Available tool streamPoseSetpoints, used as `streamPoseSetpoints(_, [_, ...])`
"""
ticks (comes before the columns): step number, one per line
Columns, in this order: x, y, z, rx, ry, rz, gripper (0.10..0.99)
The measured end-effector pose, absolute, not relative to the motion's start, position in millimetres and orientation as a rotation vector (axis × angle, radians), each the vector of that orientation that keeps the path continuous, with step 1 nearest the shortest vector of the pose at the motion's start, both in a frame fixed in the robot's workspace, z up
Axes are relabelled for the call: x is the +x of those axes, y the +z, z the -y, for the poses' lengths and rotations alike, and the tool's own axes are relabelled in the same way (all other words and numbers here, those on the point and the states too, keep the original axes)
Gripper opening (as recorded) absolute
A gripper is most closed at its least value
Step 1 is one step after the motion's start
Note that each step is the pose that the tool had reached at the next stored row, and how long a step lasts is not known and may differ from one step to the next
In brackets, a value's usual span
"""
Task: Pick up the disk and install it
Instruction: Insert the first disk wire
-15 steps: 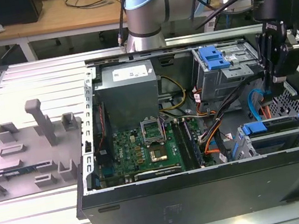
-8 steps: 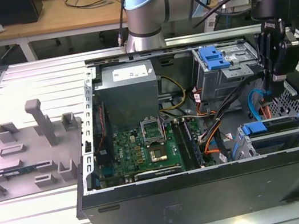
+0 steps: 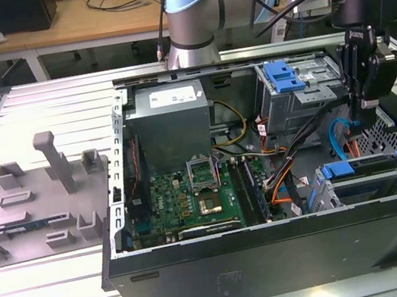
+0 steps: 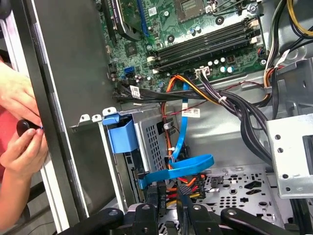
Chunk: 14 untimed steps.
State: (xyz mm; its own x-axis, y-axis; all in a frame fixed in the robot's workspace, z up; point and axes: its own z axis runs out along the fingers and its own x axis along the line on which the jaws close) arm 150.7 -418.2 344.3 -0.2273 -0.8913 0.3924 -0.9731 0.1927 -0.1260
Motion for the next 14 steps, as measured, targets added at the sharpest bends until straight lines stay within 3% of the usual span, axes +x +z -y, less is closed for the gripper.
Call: streamPoseSetpoints(14, [150.7,344.3,416.8,1.796,0.489,2.232,0.294])
